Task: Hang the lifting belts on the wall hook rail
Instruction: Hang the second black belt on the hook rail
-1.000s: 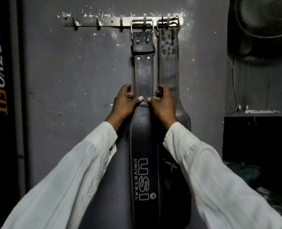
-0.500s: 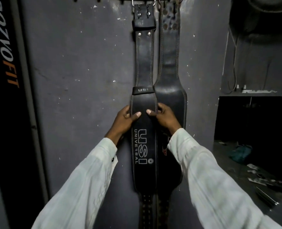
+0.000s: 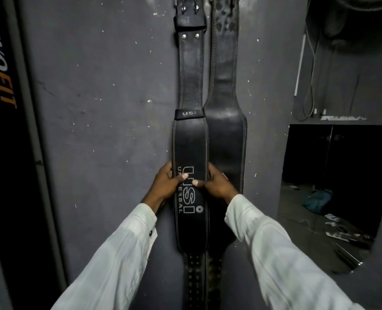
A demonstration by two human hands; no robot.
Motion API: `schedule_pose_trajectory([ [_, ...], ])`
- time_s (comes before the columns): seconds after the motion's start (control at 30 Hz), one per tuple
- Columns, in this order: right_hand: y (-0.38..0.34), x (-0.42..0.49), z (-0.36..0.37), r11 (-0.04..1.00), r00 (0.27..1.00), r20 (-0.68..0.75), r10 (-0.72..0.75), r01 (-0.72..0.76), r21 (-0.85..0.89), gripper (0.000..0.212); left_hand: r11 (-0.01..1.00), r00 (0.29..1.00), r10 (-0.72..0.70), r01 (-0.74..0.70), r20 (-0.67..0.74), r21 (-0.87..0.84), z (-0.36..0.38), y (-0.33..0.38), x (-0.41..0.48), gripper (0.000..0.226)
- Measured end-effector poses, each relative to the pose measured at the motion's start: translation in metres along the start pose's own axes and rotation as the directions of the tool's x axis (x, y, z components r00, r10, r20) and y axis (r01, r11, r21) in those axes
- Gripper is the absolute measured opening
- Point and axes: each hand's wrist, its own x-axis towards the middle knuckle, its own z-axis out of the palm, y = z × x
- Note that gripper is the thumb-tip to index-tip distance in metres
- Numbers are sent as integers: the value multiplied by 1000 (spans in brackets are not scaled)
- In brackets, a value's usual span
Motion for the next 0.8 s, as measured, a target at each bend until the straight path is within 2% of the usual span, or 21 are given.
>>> schedule_pose_trajectory([
  [0.07,12,-5,8,1000,999,-49,-4,4,-3,51,1000,999,11,-10,-49,15,0,-1,4,36],
  [0.17,13,-1,12,999,993,-110,-42,45,20,48,999,1000,4,-5,-3,-39,0,-8,2,38],
  [0.27,27,1,12,999,996,-82,-37,34,-32,58,996,993,-67,73,96,-55,3,-29,-18,42],
  [0.33,44,-5,12,997,999,-31,15,-18,-76,64,991,992,-99,105,76,-80,4,-42,-28,41],
  [0.4,56,-13,15,998,999,-16,32,-33,-51,53,994,996,-83,84,13,-64,4,-47,-26,40],
  [0.47,60,-12,18,1000,998,-67,20,-22,-16,45,996,997,-73,73,-8,-54,3,-46,-22,43],
  [0.57,62,-12,19,1000,999,-43,21,-22,-16,43,989,991,-117,122,64,-80,1,-52,-29,50],
  [0.67,83,-20,18,998,998,34,48,-46,-53,58,984,965,-177,180,196,-1,-4,-69,-43,50],
  [0.8,95,-26,20,998,997,-38,61,-62,-23,57,991,986,-125,117,112,71,1,-76,-49,56],
])
